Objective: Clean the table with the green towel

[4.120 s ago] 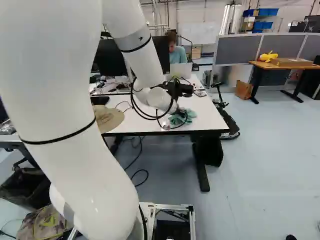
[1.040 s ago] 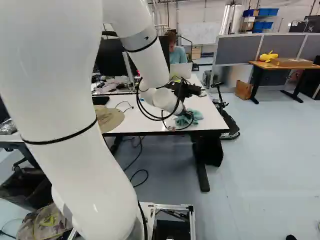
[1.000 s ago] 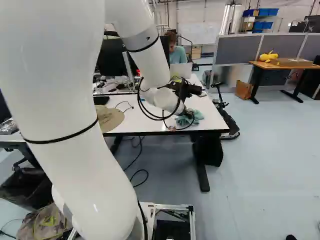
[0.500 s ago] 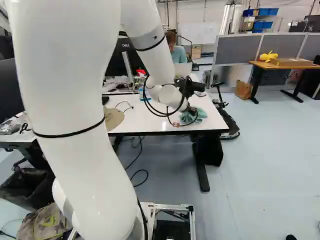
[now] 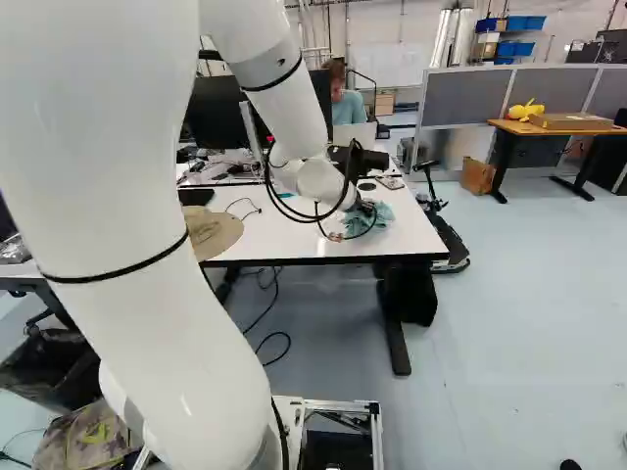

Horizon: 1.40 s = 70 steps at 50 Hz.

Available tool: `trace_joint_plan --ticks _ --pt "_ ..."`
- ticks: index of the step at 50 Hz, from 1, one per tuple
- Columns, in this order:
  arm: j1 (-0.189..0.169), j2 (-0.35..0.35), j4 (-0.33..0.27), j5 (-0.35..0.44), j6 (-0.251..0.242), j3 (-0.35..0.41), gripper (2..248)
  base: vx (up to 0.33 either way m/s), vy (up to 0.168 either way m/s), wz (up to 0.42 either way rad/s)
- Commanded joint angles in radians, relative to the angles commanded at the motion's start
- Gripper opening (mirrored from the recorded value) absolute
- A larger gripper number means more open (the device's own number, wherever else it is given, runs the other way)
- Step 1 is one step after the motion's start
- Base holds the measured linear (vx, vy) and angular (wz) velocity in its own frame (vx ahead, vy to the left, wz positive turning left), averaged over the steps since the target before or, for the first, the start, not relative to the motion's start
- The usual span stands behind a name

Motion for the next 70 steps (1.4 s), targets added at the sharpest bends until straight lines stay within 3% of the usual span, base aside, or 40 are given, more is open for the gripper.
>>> trace_joint_plan --ticks 42,70 --pt "0.136 0.062 0.0 0.0 0.0 0.066 49 0.0 0.0 0.0" --pt "0.171 0.074 0.012 0.0 0.0 0.079 49 0.0 0.0 0.0"
